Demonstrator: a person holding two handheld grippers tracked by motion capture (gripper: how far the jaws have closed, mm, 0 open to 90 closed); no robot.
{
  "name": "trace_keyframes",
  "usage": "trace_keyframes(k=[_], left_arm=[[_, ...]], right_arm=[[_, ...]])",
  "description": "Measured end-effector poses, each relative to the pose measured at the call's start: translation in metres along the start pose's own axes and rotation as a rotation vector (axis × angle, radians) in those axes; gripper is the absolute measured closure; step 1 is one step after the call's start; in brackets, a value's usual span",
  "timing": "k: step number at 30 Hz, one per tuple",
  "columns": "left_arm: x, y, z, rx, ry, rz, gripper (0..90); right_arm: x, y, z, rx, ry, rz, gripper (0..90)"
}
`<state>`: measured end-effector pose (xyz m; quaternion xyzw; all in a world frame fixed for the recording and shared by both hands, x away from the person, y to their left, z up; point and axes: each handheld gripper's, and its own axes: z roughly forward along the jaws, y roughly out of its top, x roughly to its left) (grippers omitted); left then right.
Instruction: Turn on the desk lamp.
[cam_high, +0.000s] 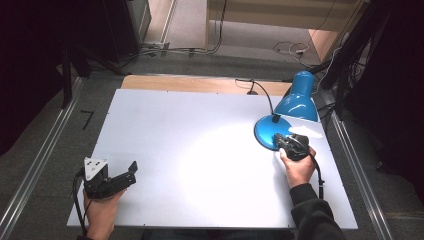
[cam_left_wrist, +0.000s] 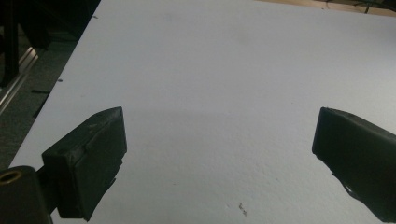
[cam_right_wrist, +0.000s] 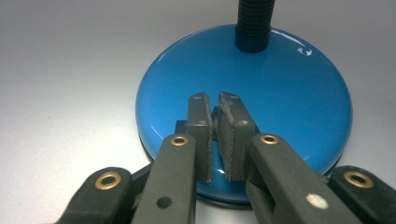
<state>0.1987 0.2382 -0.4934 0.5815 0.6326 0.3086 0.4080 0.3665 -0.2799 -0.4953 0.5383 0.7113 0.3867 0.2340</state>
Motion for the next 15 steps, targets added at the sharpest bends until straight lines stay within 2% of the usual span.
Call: trace_keyframes(k=[4,7,11,15], left_arm=[[-0.0001,0.0,0.0005,0.0,-0.001,0.0,3.5],[-0.0003,0.0,0.0003,-0.001,-0.001,0.002,3.5],[-0.0001,-0.0001,0.0,-0.001,0.0,0.001,3.5],[0.0,-0.0001,-0.0002,0.0,0.001,0.003,3.5]], right_arm=[[0.0014,0.0006,-0.0027,-0.01,0.004,-0.006,81.0],[0.0015,0.0014,-0.0049,-0.02,0.008,-0.006,76.3],[0.0003,0.0024,-0.0083,-0.037,-0.004,-0.02,60.6],[-0.0029,0.0026,-0.0101,-0.039,-0.01,-0.009,46.1]])
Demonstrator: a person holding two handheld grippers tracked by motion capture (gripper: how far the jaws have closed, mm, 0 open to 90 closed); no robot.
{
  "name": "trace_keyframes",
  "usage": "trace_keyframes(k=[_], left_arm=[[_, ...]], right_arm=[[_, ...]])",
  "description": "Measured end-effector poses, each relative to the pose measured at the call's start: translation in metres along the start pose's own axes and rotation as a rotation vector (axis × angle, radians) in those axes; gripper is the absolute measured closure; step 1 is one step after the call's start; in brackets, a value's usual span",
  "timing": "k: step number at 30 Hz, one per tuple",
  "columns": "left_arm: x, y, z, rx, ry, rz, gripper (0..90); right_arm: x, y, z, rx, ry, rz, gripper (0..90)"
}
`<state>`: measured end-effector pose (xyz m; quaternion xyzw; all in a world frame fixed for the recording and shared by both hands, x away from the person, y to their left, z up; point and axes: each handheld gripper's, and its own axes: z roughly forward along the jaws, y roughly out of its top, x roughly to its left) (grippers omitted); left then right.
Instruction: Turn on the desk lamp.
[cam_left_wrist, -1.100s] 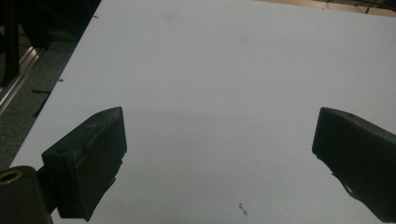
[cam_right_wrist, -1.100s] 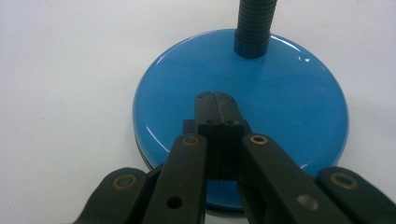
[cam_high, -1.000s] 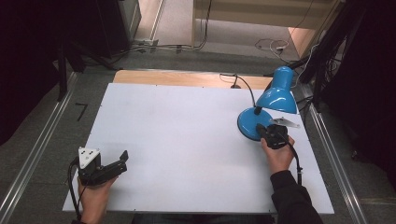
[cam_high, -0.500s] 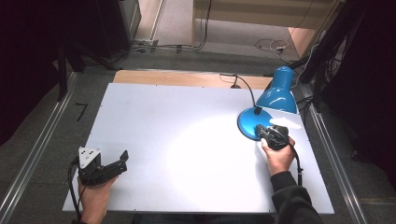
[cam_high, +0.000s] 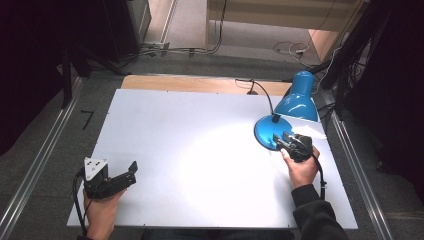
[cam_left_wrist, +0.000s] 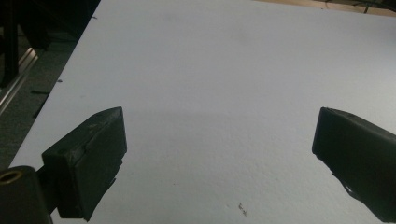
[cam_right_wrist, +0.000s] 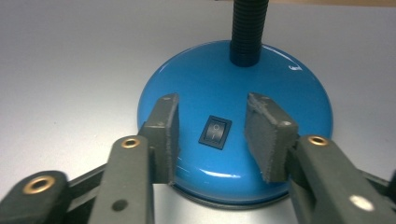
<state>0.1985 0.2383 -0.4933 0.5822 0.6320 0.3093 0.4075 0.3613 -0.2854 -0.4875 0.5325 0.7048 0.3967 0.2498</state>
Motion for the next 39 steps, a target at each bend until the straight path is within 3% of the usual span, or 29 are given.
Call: trace_keyframes(k=[4,7,13,39], left_arm=[[0.0,0.0,0.0,-0.001,0.0,0.0,3.5],[0.0,0.0,0.0,-0.002,0.0,0.001,3.5],[-0.001,0.0,0.0,-0.003,-0.003,0.003,3.5],[0.0,0.0,0.0,-0.002,-0.006,0.001,3.5]], right_arm=[[-0.002,-0.001,-0.001,0.01,-0.008,0.019,38.4],[-0.002,-0.002,-0.004,0.002,-0.043,-0.004,29.9],[-0.002,-0.003,-0.008,-0.005,-0.049,-0.013,18.2],[-0.011,-0.015,-0.026,0.005,-0.049,-0.019,15.8]])
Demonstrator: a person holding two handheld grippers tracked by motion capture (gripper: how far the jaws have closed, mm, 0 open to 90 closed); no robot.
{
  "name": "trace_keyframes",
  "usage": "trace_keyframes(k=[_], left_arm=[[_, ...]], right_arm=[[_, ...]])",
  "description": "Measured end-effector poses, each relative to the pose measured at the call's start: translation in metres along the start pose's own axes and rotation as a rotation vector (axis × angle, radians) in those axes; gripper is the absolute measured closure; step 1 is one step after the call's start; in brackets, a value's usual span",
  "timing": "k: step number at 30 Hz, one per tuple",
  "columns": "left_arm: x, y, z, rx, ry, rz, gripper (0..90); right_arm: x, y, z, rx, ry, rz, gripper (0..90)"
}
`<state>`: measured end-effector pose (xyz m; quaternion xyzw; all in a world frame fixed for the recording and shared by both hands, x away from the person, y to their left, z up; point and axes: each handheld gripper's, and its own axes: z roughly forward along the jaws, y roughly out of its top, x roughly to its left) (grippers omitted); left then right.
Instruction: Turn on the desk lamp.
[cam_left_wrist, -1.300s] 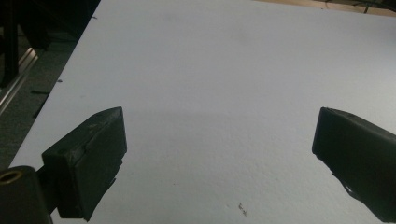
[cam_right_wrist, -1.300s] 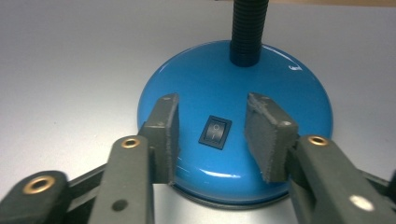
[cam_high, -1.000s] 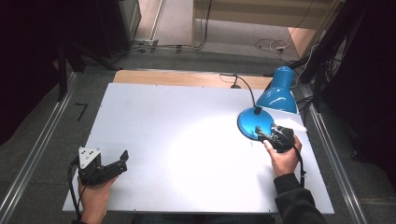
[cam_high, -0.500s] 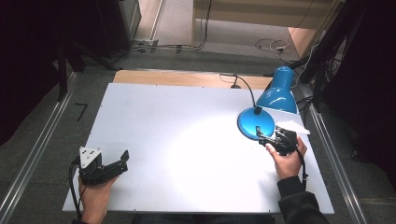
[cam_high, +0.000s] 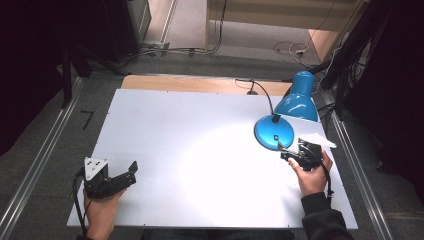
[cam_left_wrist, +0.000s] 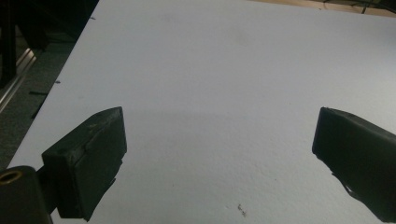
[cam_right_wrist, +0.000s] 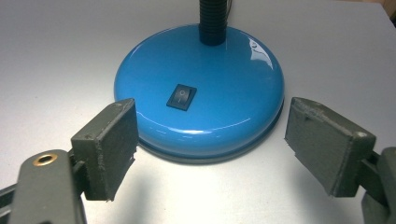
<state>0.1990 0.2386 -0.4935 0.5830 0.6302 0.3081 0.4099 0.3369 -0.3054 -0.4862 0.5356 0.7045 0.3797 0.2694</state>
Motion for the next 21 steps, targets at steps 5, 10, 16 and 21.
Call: trace_keyframes(k=[5,10,16,21], left_arm=[[0.0,0.0,0.0,0.0,-0.001,0.001,3.5],[0.0,0.0,0.0,-0.002,-0.002,0.0,3.5],[0.001,0.0,0.0,-0.002,-0.003,0.002,3.5],[0.001,0.0,0.0,0.0,0.0,0.003,3.5]], right_arm=[[-0.002,-0.003,-0.004,0.005,0.006,0.004,15.7],[-0.004,-0.006,-0.009,0.013,0.009,0.008,15.7],[-0.005,-0.008,-0.014,0.019,0.015,0.006,15.6],[-0.007,-0.011,-0.021,0.013,0.026,0.008,15.6]])
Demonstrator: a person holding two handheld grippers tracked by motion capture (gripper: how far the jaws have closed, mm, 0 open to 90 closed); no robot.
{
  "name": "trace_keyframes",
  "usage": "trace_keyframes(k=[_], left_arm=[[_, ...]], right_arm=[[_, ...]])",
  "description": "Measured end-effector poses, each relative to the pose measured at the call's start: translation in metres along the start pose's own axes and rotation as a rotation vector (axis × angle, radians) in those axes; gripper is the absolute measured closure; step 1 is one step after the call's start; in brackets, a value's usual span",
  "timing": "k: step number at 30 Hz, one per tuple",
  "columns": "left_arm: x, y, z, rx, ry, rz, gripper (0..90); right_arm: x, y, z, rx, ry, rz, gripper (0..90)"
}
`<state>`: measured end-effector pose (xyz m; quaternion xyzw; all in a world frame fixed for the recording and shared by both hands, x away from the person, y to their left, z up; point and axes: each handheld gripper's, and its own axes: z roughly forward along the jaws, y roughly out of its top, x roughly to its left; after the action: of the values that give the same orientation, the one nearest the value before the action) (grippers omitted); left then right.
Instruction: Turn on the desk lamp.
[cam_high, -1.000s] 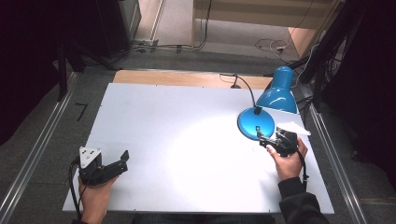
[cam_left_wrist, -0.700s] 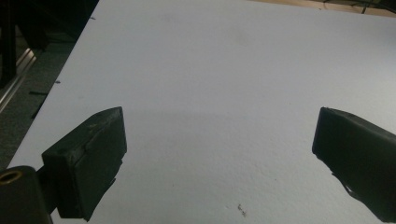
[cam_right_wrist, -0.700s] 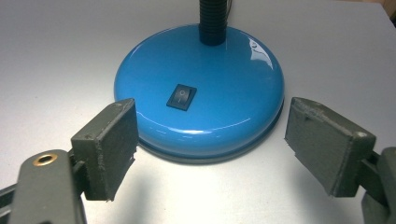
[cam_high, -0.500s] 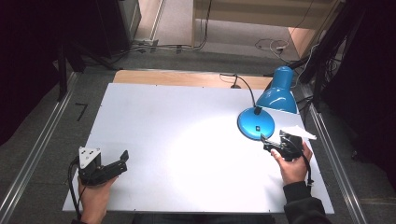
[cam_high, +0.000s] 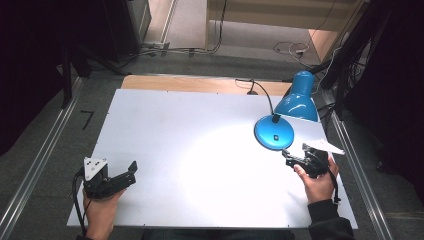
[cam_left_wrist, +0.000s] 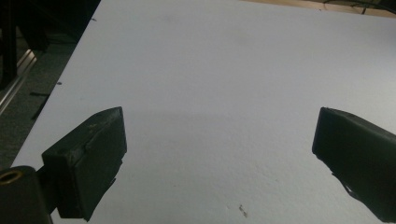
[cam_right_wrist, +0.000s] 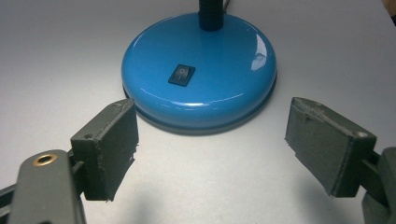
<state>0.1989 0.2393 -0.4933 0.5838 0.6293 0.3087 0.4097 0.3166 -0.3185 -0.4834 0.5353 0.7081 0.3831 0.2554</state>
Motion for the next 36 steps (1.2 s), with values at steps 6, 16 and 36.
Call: trace_keyframes(k=[6,16,36], left_arm=[[-0.001,0.0,0.001,0.0,0.0,0.002,3.5],[-0.001,0.0,0.001,0.002,-0.001,0.002,3.5],[-0.001,0.0,0.001,0.004,0.001,0.0,3.5]], right_arm=[[0.0,-0.002,-0.005,-0.003,0.006,-0.004,15.6],[0.001,-0.006,-0.015,0.002,0.038,0.002,15.6],[-0.025,-0.031,-0.042,0.041,0.02,0.044,15.6]])
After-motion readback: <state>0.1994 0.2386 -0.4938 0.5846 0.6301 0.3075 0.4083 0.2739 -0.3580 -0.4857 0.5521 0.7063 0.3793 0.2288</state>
